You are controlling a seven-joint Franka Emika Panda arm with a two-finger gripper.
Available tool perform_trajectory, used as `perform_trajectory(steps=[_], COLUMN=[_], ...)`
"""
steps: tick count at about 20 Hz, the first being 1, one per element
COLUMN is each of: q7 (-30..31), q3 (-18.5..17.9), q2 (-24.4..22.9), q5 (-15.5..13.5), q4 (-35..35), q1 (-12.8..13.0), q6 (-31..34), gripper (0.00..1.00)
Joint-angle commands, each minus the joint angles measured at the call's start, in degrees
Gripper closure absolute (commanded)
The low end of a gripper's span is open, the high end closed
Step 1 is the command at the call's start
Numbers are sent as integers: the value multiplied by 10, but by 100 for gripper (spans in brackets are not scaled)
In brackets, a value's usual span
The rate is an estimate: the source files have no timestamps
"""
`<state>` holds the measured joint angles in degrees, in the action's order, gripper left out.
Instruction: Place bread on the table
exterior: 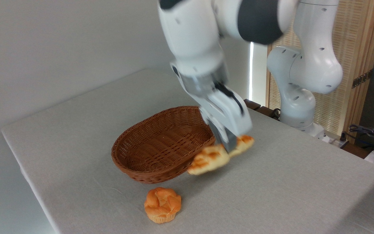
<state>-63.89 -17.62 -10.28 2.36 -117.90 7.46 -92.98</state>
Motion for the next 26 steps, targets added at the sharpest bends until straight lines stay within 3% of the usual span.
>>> perform_trajectory(steps=[1,5,6,18,23,26], q7=[-8,-3,0,2,7,6], q3=[-11,-12,-12,-13,-11,26], q2=[18,28,32,33,14,13], q5=[5,-2,-3,-9,-10,-53], q4=[-20,-31,-31,-25,40,127], q1=[5,5,5,5,4,-36], q6=[-33,-38,-38,-37,-10,32], gripper=[38,4,0,0,0,0])
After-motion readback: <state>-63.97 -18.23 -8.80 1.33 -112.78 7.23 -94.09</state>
